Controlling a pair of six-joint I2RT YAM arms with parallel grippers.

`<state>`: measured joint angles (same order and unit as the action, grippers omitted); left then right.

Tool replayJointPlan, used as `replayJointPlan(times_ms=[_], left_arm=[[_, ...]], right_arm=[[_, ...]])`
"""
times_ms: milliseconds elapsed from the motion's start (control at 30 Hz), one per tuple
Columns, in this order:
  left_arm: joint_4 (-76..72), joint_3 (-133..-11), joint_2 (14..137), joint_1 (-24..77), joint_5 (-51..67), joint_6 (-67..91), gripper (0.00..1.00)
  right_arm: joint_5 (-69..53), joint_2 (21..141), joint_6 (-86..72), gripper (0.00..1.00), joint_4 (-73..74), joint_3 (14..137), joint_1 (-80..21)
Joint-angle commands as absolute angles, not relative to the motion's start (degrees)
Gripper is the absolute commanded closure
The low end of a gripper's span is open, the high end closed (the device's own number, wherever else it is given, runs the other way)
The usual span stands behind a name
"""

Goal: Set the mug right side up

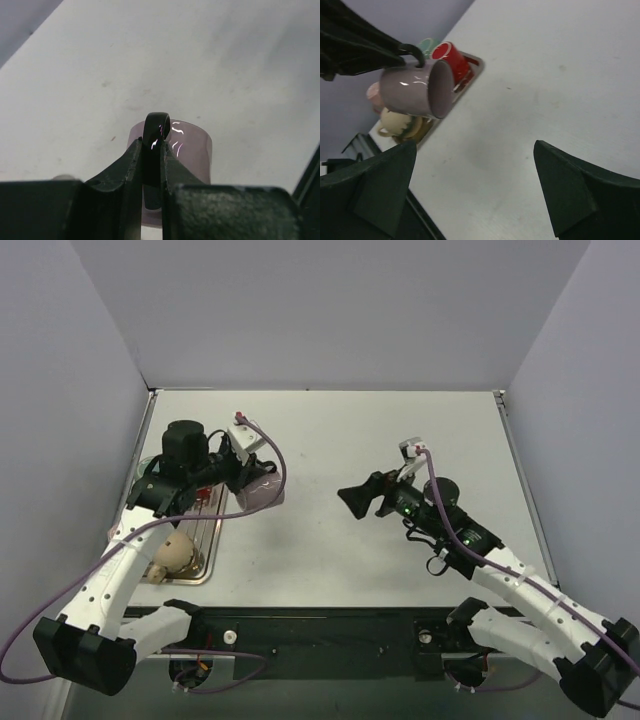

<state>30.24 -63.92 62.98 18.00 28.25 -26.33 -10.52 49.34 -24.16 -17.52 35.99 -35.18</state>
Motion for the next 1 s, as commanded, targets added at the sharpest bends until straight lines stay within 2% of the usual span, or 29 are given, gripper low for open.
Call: replayJointPlan(times_ms=[0, 133, 300, 433, 500, 533, 567, 600, 633, 667, 700, 733, 767, 800, 967], left_arm=[[18.47, -67.33, 61.61, 18.28, 42.17, 3.47, 1.00], [13.98, -66.89, 61.35, 18.28, 46.75, 9.91, 1.00], [10.64, -65.74, 60.91, 18.28, 50.18, 13.35, 1.00], [7.21, -64.34, 61.00, 18.28, 51.06, 15.55, 1.00], [6.42, -64.34, 61.08, 18.28, 50.80, 15.30, 1.00], [6.33, -63.99, 61.17, 18.37, 50.71, 15.29, 1.00], [6.42, -63.90, 61.17, 18.37, 50.45, 14.86, 1.00], [6.94, -63.64, 61.26, 18.28, 50.10, 14.59, 1.00], [7.99, -63.81, 61.26, 18.19, 47.75, 13.37, 0.95], [11.91, -64.50, 61.43, 17.93, 46.07, 12.40, 0.46], [14.04, -65.21, 61.61, 17.67, 42.05, 9.09, 0.23], [19.28, -66.43, 61.61, 17.23, 39.75, 6.36, 0.12], [21.51, -66.97, 61.52, 17.05, 35.64, 1.19, 0.12], [26.32, -68.02, 61.52, 16.70, 29.94, -3.03, 0.11], [41.46, -69.00, 63.28, 16.26, 15.22, -27.79, 0.11]], right_arm=[[-15.99, 56.05, -31.72, 0.04, -29.53, 42.44, -44.10], [-21.86, 63.43, -34.79, 0.13, -32.16, 48.94, -48.16], [-25.74, 68.81, -40.33, 0.28, -38.92, 48.52, -48.69], [-29.26, 72.85, -44.12, 0.34, -41.84, 50.09, -49.30], [-30.14, 74.00, -45.35, 0.50, -43.32, 50.36, -49.66], [-30.49, 74.18, -45.53, 0.77, -44.90, 50.19, -49.75], [-30.67, 74.44, -45.53, 0.93, -44.91, 50.27, -49.66], [-30.67, 74.36, -44.92, 1.00, -43.08, 50.80, -49.57], [-29.11, 73.31, -42.65, 1.00, -40.72, 50.89, -49.31], [-26.83, 72.52, -40.45, 1.00, -34.52, 51.41, -48.96], [-20.72, 71.12, -35.82, 1.00, -29.23, 51.85, -47.91], [-16.91, 70.41, -33.51, 1.00, -17.52, 53.68, -47.47], [-7.91, 69.70, -29.22, 1.00, -12.10, 56.05, -46.07], [-4.43, 69.70, -27.79, 1.00, -2.82, 56.77, -45.18], [11.67, 74.51, -22.51, 1.00, 14.38, 58.27, -29.99]])
